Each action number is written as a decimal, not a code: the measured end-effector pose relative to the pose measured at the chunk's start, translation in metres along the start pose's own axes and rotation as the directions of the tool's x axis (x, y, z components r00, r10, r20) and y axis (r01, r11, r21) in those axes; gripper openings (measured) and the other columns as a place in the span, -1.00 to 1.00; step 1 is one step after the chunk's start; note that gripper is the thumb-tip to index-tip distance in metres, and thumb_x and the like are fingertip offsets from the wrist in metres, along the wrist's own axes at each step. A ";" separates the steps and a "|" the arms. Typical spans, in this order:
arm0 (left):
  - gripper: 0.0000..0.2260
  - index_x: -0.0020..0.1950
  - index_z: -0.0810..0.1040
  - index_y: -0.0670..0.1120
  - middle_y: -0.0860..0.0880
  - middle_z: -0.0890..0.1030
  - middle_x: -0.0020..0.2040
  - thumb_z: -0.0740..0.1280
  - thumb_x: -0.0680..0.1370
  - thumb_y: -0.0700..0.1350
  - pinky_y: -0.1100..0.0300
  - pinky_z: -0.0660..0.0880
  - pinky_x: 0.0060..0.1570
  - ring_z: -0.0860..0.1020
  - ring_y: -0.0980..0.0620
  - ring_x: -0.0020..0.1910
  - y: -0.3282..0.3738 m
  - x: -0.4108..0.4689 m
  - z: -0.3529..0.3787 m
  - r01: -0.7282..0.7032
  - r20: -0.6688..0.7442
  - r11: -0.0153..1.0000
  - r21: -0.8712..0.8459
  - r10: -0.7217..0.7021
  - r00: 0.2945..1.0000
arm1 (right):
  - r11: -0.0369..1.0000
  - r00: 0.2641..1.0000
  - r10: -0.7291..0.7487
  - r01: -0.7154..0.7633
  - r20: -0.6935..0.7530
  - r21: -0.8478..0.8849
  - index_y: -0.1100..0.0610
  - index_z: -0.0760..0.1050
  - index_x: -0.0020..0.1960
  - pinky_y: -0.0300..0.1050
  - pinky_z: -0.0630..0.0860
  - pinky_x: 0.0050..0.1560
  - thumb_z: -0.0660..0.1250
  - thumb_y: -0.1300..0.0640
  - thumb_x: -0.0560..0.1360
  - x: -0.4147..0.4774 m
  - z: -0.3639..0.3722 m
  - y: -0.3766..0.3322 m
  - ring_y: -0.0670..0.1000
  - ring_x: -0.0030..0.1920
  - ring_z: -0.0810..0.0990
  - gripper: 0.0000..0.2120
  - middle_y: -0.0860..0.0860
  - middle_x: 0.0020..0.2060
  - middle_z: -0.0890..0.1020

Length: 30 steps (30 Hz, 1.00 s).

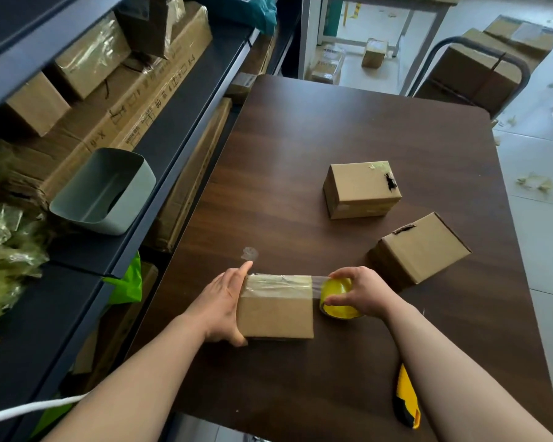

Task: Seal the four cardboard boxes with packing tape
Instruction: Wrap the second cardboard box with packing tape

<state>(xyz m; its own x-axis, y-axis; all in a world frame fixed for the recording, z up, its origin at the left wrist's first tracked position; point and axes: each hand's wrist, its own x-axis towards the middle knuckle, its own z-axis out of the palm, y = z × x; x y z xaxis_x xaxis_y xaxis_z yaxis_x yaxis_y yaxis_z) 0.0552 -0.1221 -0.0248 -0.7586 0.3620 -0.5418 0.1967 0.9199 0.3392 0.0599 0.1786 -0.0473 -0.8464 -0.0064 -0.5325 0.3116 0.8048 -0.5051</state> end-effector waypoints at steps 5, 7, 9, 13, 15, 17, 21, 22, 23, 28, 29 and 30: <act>0.34 0.49 -0.43 0.14 0.05 -0.13 0.56 0.62 0.15 0.16 -0.06 -0.01 0.53 -0.11 -0.07 0.56 0.001 0.003 0.003 0.048 0.043 0.995 0.087 -0.052 0.998 | 1.000 1.000 0.007 -0.007 -0.026 0.010 -0.15 0.55 0.18 -0.16 0.51 -0.06 0.59 -0.15 0.23 0.000 0.006 0.000 -0.03 0.07 0.51 -0.46 -0.05 0.09 0.58; 0.36 0.50 -0.45 0.08 0.03 -0.25 0.57 0.60 0.15 0.20 -0.05 -0.13 0.53 -0.21 -0.07 0.55 0.004 0.002 0.004 0.066 0.035 0.989 0.135 -0.072 0.997 | 1.000 0.999 0.006 -0.006 -0.033 -0.010 -0.15 0.55 0.20 -0.16 0.50 -0.04 0.58 -0.17 0.23 -0.003 0.006 -0.001 -0.03 0.07 0.50 -0.44 -0.04 0.11 0.58; 0.30 0.52 -0.41 0.03 0.01 -0.27 0.57 0.59 0.21 0.18 -0.01 -0.18 0.52 -0.21 -0.05 0.55 0.010 -0.001 0.005 0.058 0.010 0.981 0.184 -0.061 0.998 | 0.999 1.000 0.008 -0.009 -0.028 -0.046 -0.15 0.54 0.23 -0.15 0.49 -0.01 0.57 -0.18 0.25 -0.008 0.005 0.000 -0.02 0.11 0.49 -0.43 -0.05 0.15 0.57; 0.06 0.54 -0.36 -0.02 -0.07 -0.28 0.56 0.47 0.43 -0.08 -0.02 -0.21 0.51 -0.25 -0.08 0.55 0.031 0.006 -0.003 0.064 -0.102 0.950 0.306 -0.034 0.994 | 0.996 0.997 0.037 -0.042 -0.068 -0.072 -0.15 0.52 0.26 -0.11 0.50 0.06 0.53 -0.24 0.28 -0.025 0.003 0.005 0.00 0.18 0.50 -0.41 -0.06 0.18 0.56; -0.11 0.55 -0.32 -0.04 -0.12 -0.28 0.56 0.32 0.51 -0.24 -0.05 -0.18 0.52 -0.26 -0.12 0.54 0.044 0.015 -0.006 0.098 -0.192 0.947 0.305 -0.040 0.981 | 0.997 0.993 0.055 -0.061 -0.106 -0.051 -0.14 0.52 0.24 -0.10 0.49 0.09 0.52 -0.25 0.27 -0.034 0.008 0.010 0.02 0.19 0.51 -0.42 -0.05 0.17 0.58; -0.28 0.57 -0.21 -0.09 -0.15 -0.20 0.58 0.19 0.56 -0.24 -0.05 -0.17 0.52 -0.23 -0.14 0.55 0.062 0.020 -0.002 0.067 -0.243 0.962 0.266 0.000 0.970 | 0.997 0.988 0.078 -0.078 -0.132 0.006 -0.15 0.52 0.21 -0.09 0.49 0.11 0.52 -0.26 0.26 -0.043 0.017 0.014 0.02 0.20 0.50 -0.44 -0.07 0.14 0.59; -0.33 0.58 -0.18 -0.16 -0.18 -0.22 0.57 -0.01 0.62 0.16 0.00 -0.24 0.51 -0.24 -0.12 0.55 0.090 0.019 0.026 0.030 -0.182 0.986 0.161 0.000 0.983 | 0.993 0.979 0.095 -0.079 -0.179 0.092 -0.12 0.51 0.26 -0.08 0.49 0.18 0.48 -0.29 0.29 -0.061 0.037 0.019 0.00 0.21 0.52 -0.41 -0.10 0.16 0.60; -0.27 0.57 -0.21 -0.17 -0.19 -0.26 0.56 -0.03 0.60 0.25 -0.01 -0.25 0.51 -0.27 -0.13 0.54 0.092 0.022 0.032 0.046 -0.170 0.980 0.192 -0.013 0.985 | 0.989 0.975 0.103 -0.079 -0.199 0.125 -0.10 0.51 0.28 -0.08 0.49 0.19 0.47 -0.27 0.32 -0.065 0.042 0.022 -0.01 0.21 0.53 -0.42 -0.10 0.16 0.61; -0.22 0.56 -0.24 -0.19 -0.20 -0.29 0.55 -0.04 0.58 0.30 -0.02 -0.25 0.51 -0.28 -0.15 0.54 0.093 0.025 0.036 0.061 -0.175 0.970 0.235 -0.020 0.984 | 0.983 0.970 0.114 -0.079 -0.216 0.163 -0.08 0.51 0.28 -0.07 0.49 0.19 0.45 -0.26 0.34 -0.070 0.046 0.024 -0.02 0.19 0.55 -0.44 -0.10 0.14 0.61; -0.19 0.55 -0.25 -0.21 -0.24 -0.28 0.55 -0.06 0.57 0.33 -0.02 -0.25 0.49 -0.27 -0.18 0.54 0.092 0.034 0.038 0.083 -0.201 0.940 0.330 -0.016 0.979 | 0.938 0.951 0.148 -0.048 -0.271 0.344 -0.04 0.59 0.09 -0.15 0.53 -0.04 0.49 -0.18 0.36 -0.099 0.079 0.038 -0.12 -0.11 0.61 -0.63 -0.13 -0.12 0.67; -0.19 0.55 -0.26 -0.21 -0.24 -0.28 0.55 -0.07 0.57 0.33 -0.02 -0.25 0.49 -0.27 -0.17 0.54 0.092 0.033 0.038 0.084 -0.199 0.934 0.347 -0.014 0.980 | 0.924 0.946 0.153 -0.034 -0.285 0.381 -0.03 0.59 0.05 -0.18 0.52 -0.08 0.50 -0.15 0.37 -0.102 0.084 0.040 -0.14 -0.15 0.60 -0.67 -0.13 -0.16 0.66; -0.20 0.55 -0.26 -0.21 -0.24 -0.28 0.55 -0.08 0.57 0.33 -0.02 -0.25 0.50 -0.28 -0.17 0.53 0.092 0.033 0.038 0.085 -0.196 0.929 0.360 -0.013 0.980 | 0.911 0.944 0.152 -0.019 -0.293 0.412 -0.03 0.59 0.03 -0.20 0.51 -0.09 0.51 -0.12 0.38 -0.105 0.086 0.040 -0.16 -0.16 0.59 -0.71 -0.13 -0.18 0.66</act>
<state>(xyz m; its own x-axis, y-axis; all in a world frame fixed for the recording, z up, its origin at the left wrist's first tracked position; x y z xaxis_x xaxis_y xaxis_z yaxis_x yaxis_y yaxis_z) 0.0716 -0.0200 -0.0405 -0.8682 0.3132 -0.3848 0.3421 0.9396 -0.0072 0.1981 0.1609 -0.0704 -0.8782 0.2901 -0.3803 0.4777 0.4889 -0.7299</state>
